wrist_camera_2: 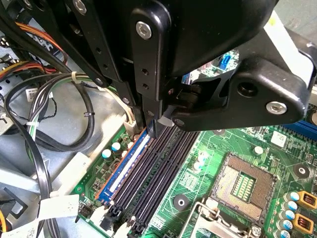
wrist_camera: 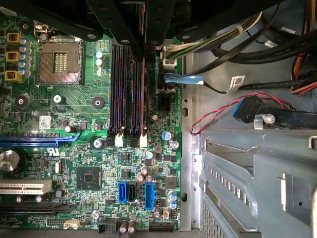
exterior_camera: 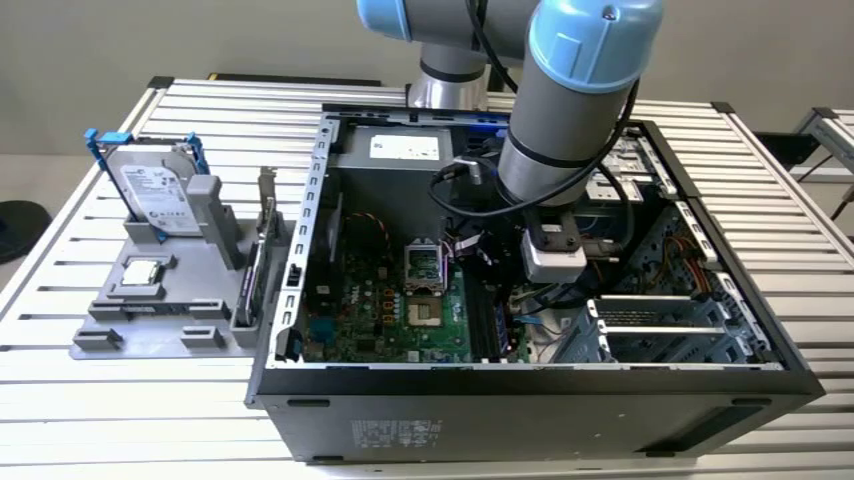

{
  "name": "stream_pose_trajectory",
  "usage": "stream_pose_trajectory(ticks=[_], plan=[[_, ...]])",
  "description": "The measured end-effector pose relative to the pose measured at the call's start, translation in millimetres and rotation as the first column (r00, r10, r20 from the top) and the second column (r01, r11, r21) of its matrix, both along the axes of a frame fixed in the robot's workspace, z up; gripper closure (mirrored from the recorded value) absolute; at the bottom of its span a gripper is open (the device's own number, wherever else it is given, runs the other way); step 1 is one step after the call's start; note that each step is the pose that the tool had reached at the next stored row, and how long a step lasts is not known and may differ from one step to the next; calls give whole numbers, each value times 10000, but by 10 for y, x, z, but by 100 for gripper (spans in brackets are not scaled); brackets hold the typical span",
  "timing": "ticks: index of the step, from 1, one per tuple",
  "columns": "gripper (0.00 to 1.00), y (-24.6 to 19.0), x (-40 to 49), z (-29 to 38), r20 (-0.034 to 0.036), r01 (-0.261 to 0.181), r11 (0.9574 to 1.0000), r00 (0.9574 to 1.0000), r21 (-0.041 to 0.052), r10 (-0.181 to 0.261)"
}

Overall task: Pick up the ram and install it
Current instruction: 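Insert the ram into the slot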

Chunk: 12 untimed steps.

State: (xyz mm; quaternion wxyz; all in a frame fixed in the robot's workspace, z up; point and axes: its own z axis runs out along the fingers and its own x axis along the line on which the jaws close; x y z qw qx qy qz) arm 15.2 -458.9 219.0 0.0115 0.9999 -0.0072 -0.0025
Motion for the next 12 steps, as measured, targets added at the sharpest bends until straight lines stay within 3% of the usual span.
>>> stream_pose_trajectory(ticks=[6, 12], plan=[[100, 0, 2, -8, 0, -3, 10000, 10000, 9, 3], [100, -2, 2, -54, -1, -4, 9999, 10000, 134, 4]])
